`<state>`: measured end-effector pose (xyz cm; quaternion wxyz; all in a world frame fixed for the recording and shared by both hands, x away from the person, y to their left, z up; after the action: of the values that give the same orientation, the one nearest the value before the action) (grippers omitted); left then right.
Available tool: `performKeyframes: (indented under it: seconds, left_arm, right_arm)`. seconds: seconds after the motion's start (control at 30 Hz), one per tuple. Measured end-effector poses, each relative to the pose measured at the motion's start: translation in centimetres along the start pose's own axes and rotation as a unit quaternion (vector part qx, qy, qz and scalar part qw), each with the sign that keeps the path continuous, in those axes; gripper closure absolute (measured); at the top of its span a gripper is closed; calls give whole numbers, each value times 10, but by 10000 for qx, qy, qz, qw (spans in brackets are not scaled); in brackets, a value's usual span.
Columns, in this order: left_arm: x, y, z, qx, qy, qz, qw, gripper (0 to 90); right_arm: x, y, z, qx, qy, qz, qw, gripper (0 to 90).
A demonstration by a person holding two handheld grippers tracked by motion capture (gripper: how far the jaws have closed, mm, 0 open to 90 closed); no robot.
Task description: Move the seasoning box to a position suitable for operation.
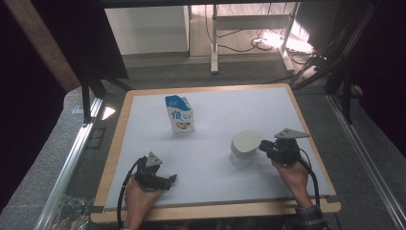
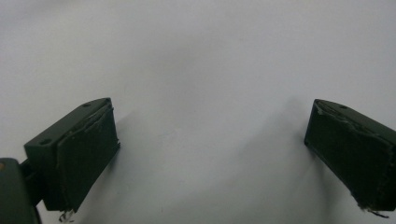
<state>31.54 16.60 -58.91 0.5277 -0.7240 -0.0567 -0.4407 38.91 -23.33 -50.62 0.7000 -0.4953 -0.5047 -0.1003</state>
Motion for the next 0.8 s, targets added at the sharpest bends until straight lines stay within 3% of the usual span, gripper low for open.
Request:
performKeyframes:
  seconds: [0.4,0.8]
  left_arm:
    - [0,0,0,-5,-3,-5,10000,23]
    - [0,0,0,-1,18,-2,10000,24]
  right_arm:
    - [10,-17,-1,112,-106,4,9999,890]
    - [32,-25,0,179,-227,-93,9995,895]
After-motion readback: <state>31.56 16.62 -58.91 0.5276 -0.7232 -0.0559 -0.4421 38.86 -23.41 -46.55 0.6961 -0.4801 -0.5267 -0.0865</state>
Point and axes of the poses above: each handheld gripper's, and its own axes: y roughly forward along the jaws, x roughly out of its top, z roughly to its left, the point moved 5 cm from there along y, roughly forward along the jaws, and after that the axes turned 1 degree about -x, right-handed, at the moved point
